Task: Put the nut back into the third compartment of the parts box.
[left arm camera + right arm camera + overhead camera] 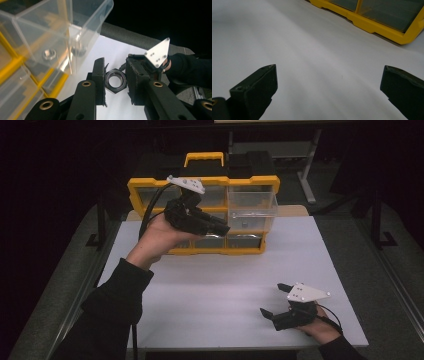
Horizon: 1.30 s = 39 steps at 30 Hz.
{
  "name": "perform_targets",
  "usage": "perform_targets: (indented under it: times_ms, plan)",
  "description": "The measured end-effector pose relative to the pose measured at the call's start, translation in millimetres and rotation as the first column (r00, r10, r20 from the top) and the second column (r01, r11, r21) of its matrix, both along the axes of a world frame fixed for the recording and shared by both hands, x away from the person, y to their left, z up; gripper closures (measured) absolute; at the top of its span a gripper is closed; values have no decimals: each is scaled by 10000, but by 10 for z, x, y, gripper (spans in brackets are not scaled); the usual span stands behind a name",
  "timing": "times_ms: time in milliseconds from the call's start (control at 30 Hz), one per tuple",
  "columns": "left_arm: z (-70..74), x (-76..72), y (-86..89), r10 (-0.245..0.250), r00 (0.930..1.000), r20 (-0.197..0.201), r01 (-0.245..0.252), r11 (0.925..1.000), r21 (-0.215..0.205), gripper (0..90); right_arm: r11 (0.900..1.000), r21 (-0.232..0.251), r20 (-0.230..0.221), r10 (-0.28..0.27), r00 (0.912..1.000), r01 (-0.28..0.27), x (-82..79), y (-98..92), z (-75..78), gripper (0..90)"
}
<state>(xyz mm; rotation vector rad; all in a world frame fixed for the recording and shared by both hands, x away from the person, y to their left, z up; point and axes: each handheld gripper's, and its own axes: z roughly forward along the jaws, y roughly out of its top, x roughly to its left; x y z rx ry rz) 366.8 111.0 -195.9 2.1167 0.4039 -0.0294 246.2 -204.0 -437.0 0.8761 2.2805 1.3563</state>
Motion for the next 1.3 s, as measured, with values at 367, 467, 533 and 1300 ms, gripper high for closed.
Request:
perform_targets:
  times_ms: [367, 467, 533, 1300]
  plan:
    - [243, 126, -136, 90, 9997, 243, -90, 10000, 17, 700, 10000, 19, 32, 5, 10000, -5, 1, -5, 1, 7]
    - [289, 171, -172, 176, 9994, 289, -177, 9998, 45, 700, 10000, 14, 35, 11, 10000, -11, 1, -5, 0, 7]
    - [321, 200, -199, 241, 9992, 316, -242, 9997, 36, 700, 10000, 31, 43, 14, 10000, -14, 1, -6, 1, 7]
    - [216, 559, -454, 1268, 9907, 497, -1295, 9901, 539, 698, 9998, 218, 40, -20, 10000, 19, -5, -28, 11, 7]
